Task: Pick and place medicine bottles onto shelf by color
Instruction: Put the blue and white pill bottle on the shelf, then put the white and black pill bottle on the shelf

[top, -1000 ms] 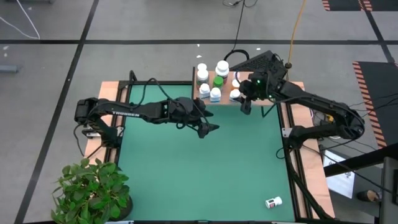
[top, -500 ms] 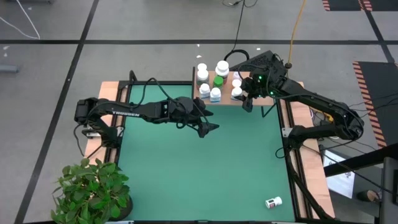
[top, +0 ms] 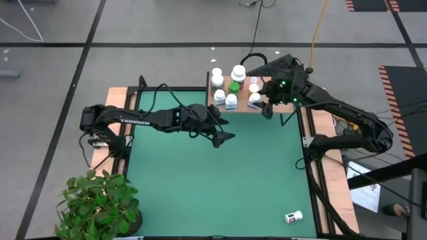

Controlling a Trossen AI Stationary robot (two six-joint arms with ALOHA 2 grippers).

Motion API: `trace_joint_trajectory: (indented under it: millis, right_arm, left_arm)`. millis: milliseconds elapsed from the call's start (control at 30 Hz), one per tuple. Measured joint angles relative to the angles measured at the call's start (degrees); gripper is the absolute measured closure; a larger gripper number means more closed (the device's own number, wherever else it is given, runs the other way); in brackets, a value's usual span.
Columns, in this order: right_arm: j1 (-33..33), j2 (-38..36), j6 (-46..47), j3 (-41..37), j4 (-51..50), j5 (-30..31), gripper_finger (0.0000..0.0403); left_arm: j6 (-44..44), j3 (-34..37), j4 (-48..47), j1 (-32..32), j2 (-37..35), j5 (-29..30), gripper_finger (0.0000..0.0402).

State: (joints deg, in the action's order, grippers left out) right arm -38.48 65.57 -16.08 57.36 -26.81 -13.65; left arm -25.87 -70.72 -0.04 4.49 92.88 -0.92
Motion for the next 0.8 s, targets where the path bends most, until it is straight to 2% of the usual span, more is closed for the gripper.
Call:
trace_joint_trajectory:
  millis: [233, 367, 567, 800]
  right_arm:
    - [1.7, -7.25, 5.02, 0.0, -2.35, 0.2, 0.0154]
    - [4.98, -10.66, 8.76, 0.0, -5.0, 0.93, 0.0154]
    - [15.03, -12.81, 14.1, 0.0, -10.31, 7.43, 0.0154]
    - [29.54, -11.93, 24.4, 0.0, -14.61, 12.29, 0.0154]
  left_arm:
    - [-0.15, 0.0, -1.31, 0.0, 0.0, 0.0, 0.0011]
    - [-0.15, 0.0, -1.54, 0.0, 0.0, 0.02, 0.0011]
    - [1.38, 0.0, -1.51, 0.0, 0.0, 0.01, 0.0011]
    - [1.63, 0.0, -1.5, -0.02, 0.0, 0.0, 0.0011]
